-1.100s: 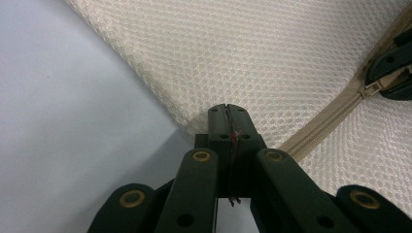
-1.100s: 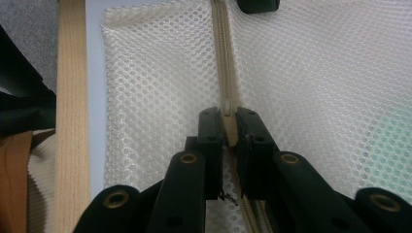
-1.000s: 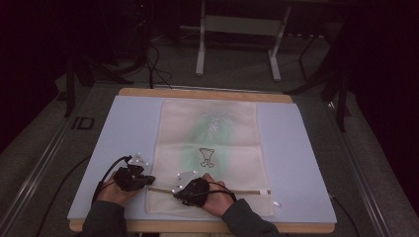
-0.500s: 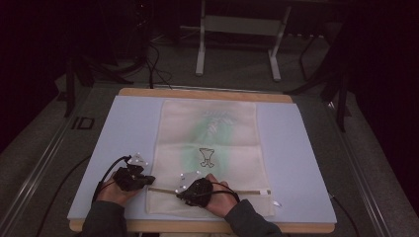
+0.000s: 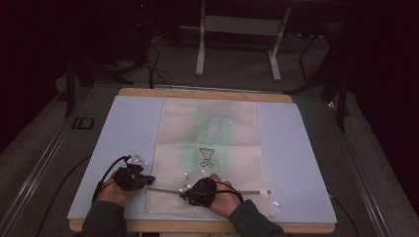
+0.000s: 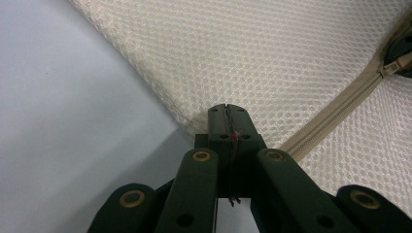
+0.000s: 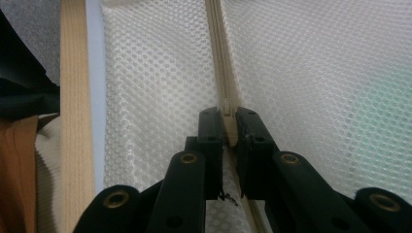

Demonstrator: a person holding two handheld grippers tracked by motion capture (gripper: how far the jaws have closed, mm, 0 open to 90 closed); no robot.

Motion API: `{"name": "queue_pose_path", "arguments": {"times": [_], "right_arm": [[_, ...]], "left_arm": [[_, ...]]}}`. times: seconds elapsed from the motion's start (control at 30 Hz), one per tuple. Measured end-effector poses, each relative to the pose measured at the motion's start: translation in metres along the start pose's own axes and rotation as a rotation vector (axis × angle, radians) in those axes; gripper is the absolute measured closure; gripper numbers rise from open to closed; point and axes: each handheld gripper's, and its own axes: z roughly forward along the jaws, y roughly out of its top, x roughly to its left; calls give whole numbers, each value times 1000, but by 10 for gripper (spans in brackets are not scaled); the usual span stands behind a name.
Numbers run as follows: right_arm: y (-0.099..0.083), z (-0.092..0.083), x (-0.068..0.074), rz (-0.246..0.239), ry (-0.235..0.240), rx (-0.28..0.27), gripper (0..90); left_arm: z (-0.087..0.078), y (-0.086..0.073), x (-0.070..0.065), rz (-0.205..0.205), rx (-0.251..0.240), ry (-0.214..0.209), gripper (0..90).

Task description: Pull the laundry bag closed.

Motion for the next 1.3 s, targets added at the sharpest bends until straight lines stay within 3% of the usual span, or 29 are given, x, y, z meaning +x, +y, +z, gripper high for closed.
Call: {"name": "queue_pose_path", "arguments": {"times": [1.3], "right_arm": [[-16, -17, -1, -1, -32, 28, 822]], "left_arm": [[0, 0, 0, 3, -2, -1, 896]]}}
